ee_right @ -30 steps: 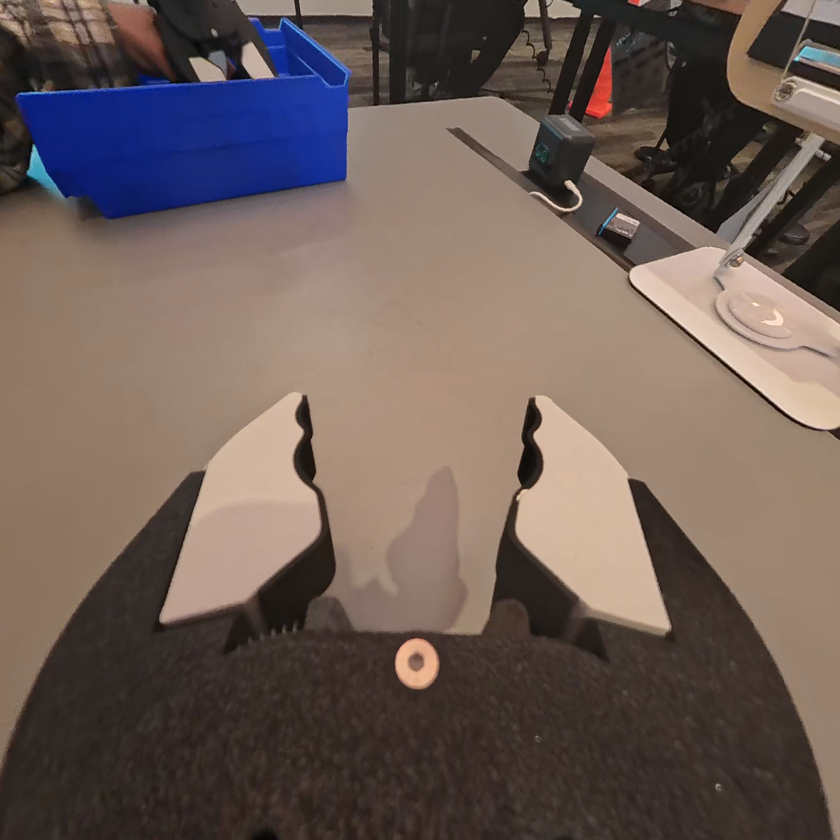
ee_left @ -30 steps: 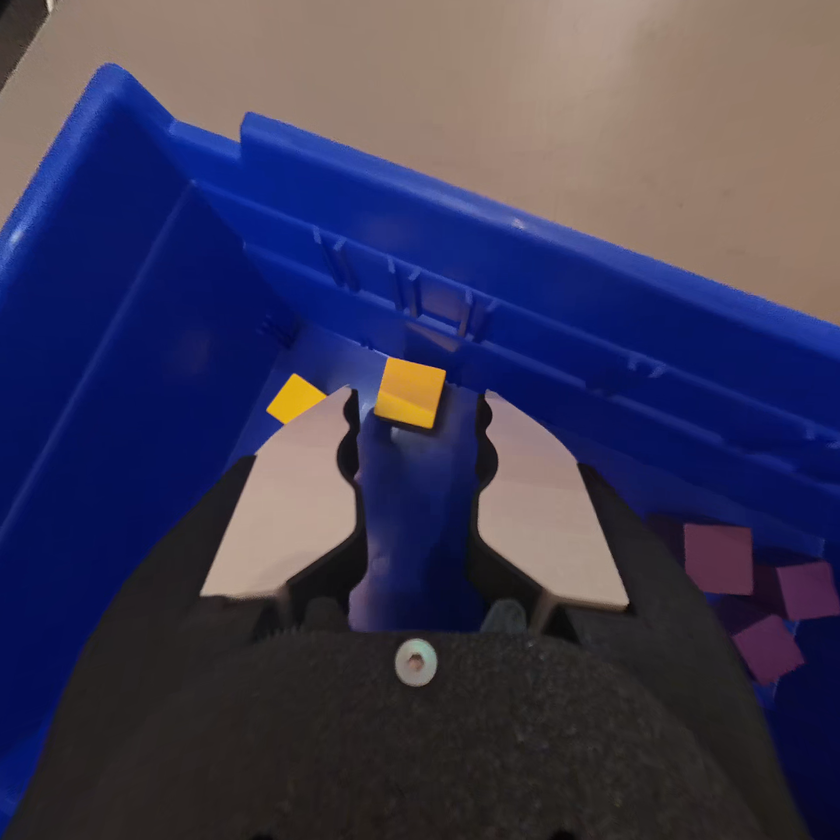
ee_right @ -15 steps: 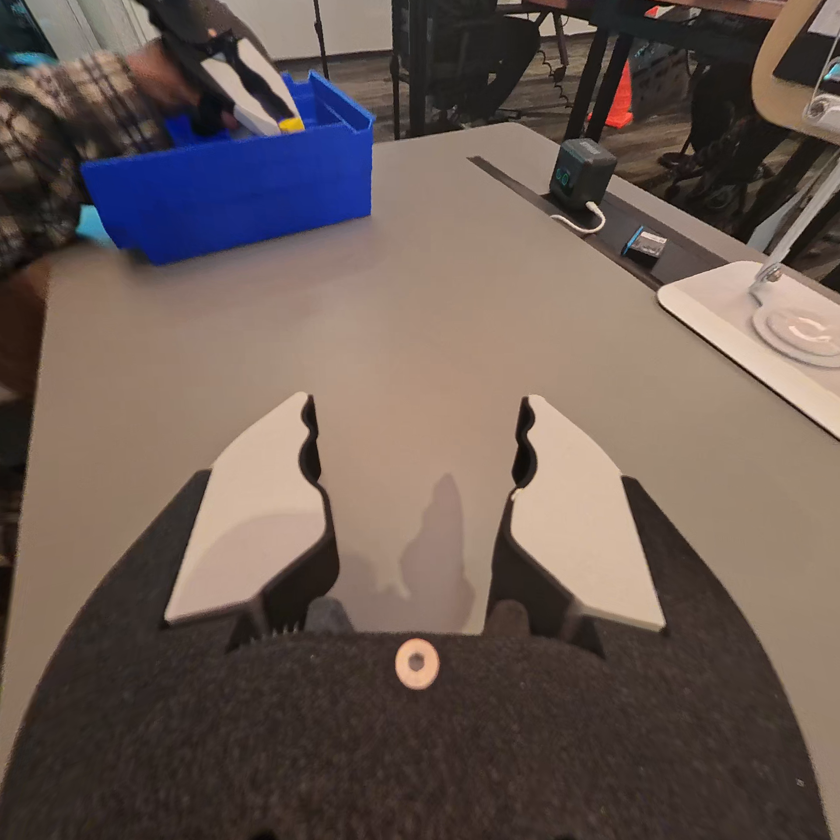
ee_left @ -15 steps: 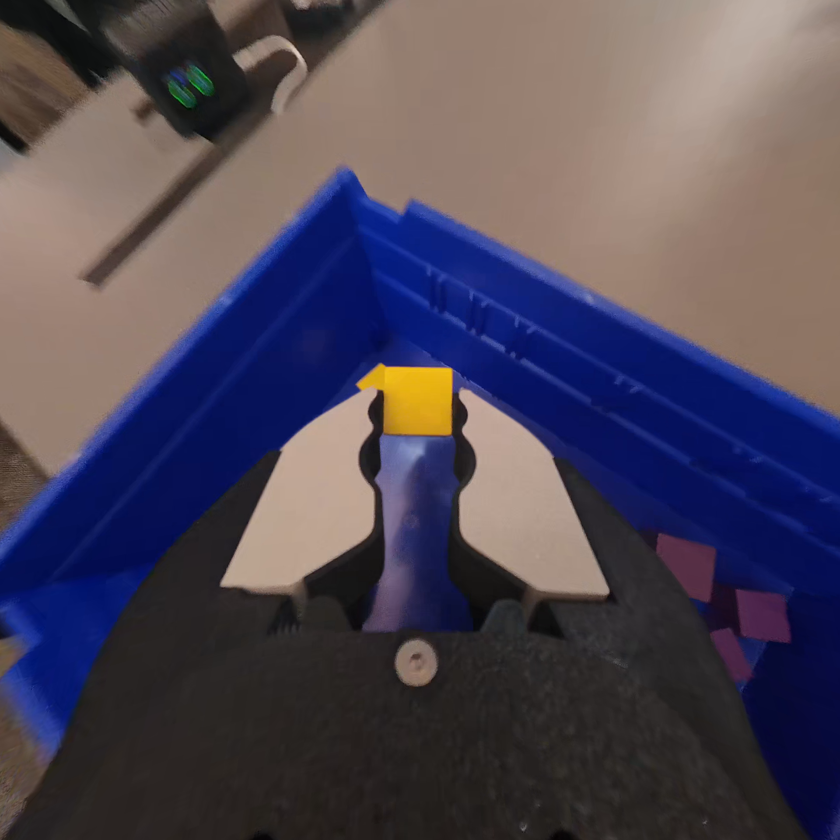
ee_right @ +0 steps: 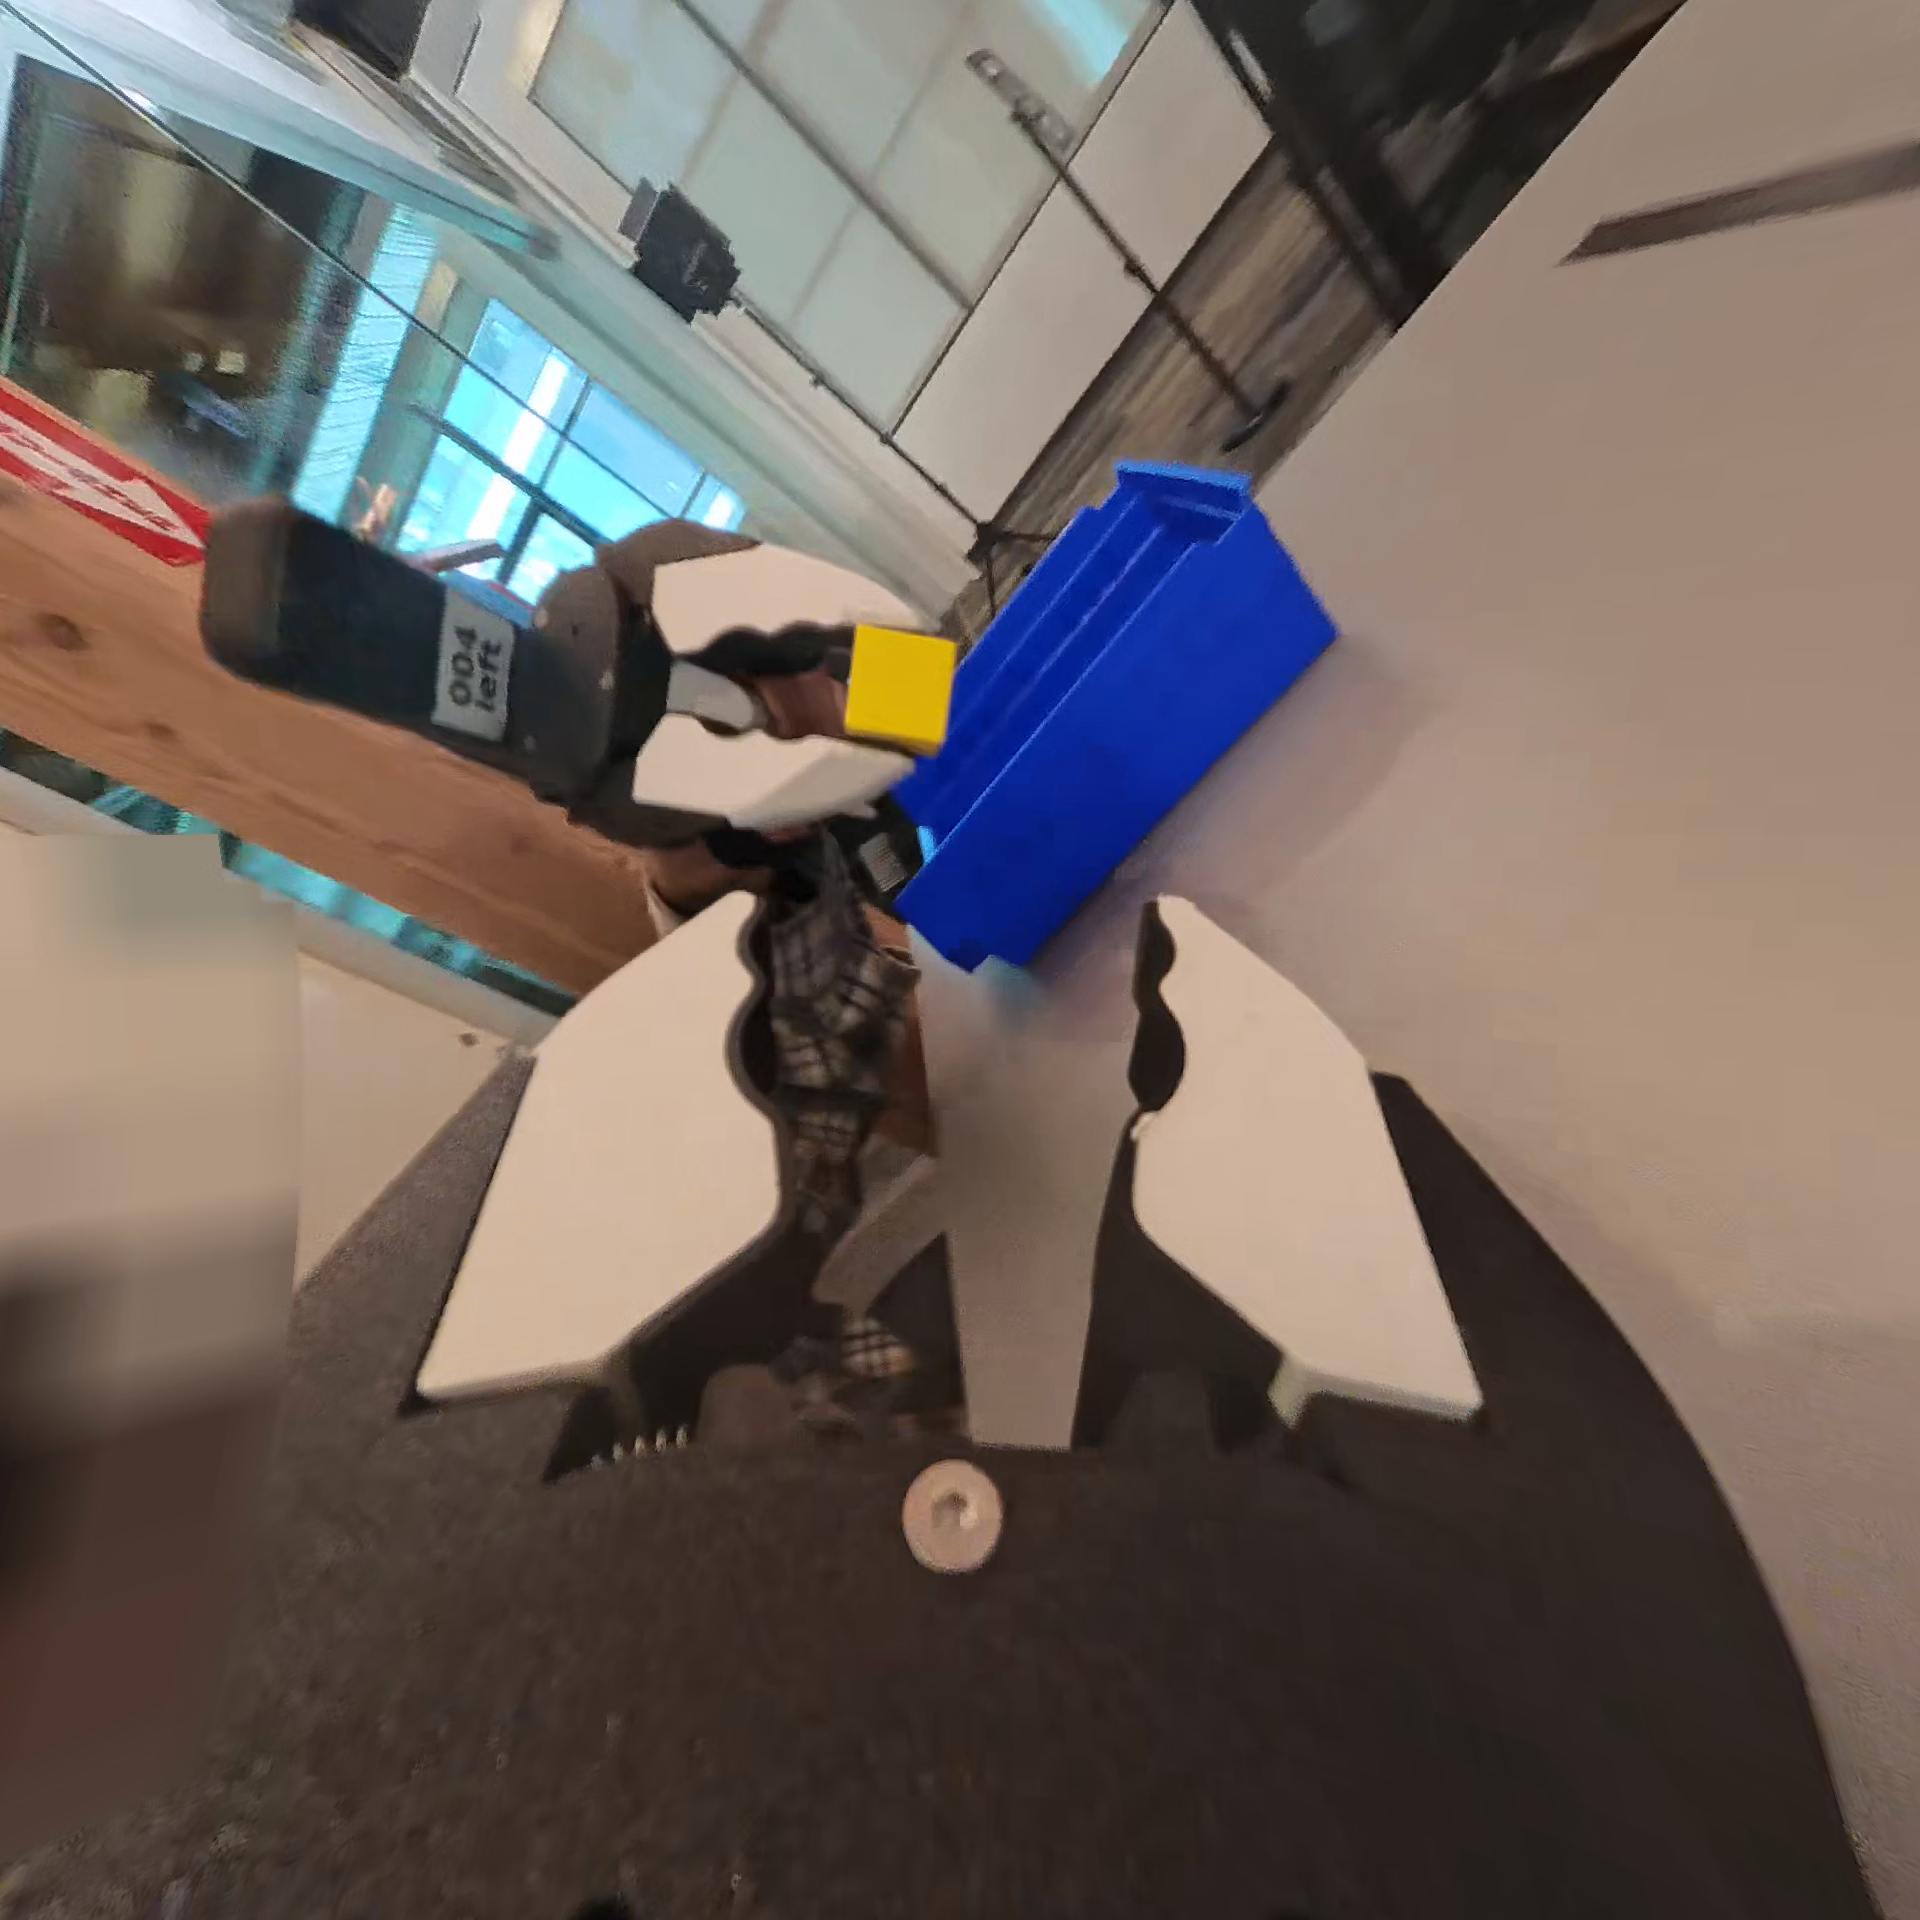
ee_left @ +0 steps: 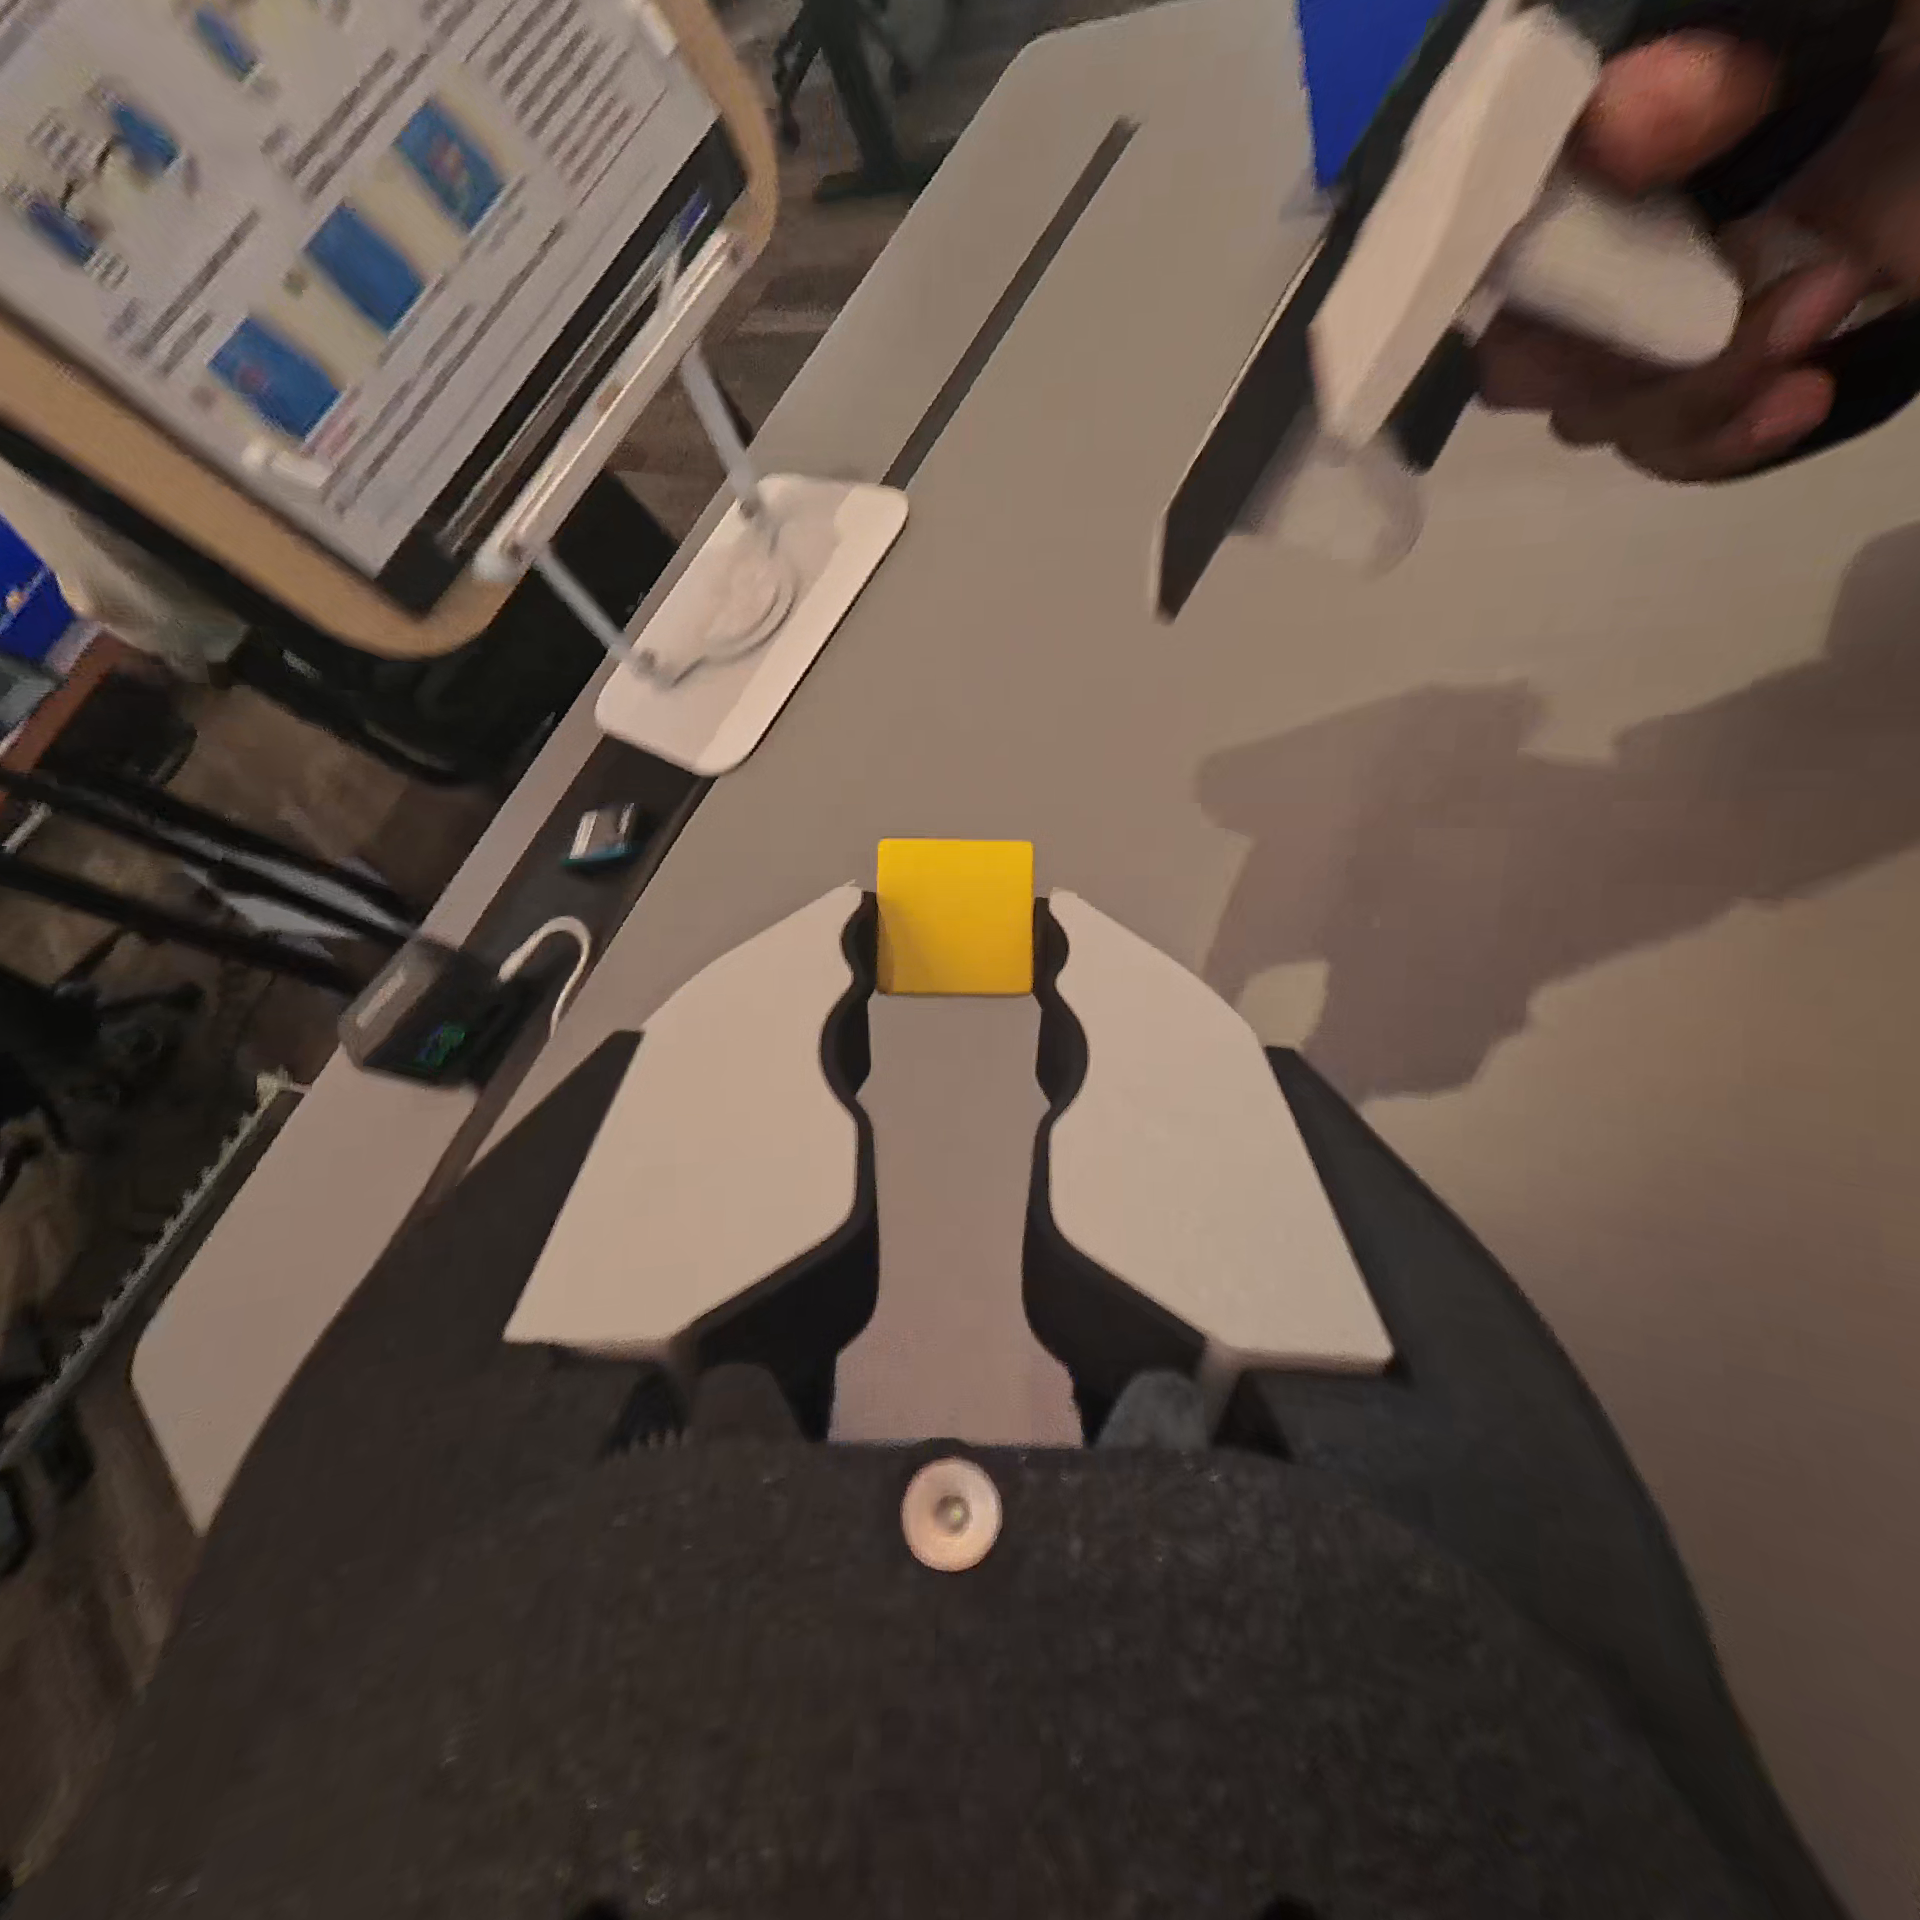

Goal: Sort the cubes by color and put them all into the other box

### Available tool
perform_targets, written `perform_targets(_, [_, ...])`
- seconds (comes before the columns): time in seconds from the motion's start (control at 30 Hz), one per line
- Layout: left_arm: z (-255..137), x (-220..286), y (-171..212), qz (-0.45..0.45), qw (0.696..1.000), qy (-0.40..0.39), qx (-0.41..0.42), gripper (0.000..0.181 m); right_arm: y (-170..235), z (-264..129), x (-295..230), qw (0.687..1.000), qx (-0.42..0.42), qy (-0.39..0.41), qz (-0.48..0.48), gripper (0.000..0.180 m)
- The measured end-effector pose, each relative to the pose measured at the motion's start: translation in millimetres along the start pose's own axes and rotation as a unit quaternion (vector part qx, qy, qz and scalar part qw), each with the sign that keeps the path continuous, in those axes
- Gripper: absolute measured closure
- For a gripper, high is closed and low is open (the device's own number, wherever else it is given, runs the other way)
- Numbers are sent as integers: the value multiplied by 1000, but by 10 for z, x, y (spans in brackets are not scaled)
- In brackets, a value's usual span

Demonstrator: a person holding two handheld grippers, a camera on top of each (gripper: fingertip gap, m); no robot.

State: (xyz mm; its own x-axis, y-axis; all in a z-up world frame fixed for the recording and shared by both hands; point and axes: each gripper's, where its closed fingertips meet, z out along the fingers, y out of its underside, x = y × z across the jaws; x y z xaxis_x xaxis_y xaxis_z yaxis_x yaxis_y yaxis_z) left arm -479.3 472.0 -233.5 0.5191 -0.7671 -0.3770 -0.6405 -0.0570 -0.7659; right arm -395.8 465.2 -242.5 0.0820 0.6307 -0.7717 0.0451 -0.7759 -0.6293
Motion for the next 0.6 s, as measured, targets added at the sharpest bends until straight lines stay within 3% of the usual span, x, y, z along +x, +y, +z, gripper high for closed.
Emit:
perform_targets(0.17, [526, 485, -431, 40, 998, 37, 22, 153, 30, -138, 55, 999, -12, 6, 42, 119])
perform_targets(0.33, [800, 795, -686, 63, 995, 70, 34, 153, 54, -365, 115, 999, -10, 23, 43, 122])
perform_targets(0.47, [948, 950, -877, 80, 993, 77, 42, 153, 112, -489, 82, 998, -18, 0, 53, 151])
perform_targets(0.57, [1036, 1052, -1005, 69, 991, 90, 69, 151, 116, -700, 117, 999, -18, 14, 46, 151])
perform_targets(0.6, [1057, 1092, -1036, 57, 990, 100, 80, 142, 104, -819, 151, 999, -14, 29, 37, 151])
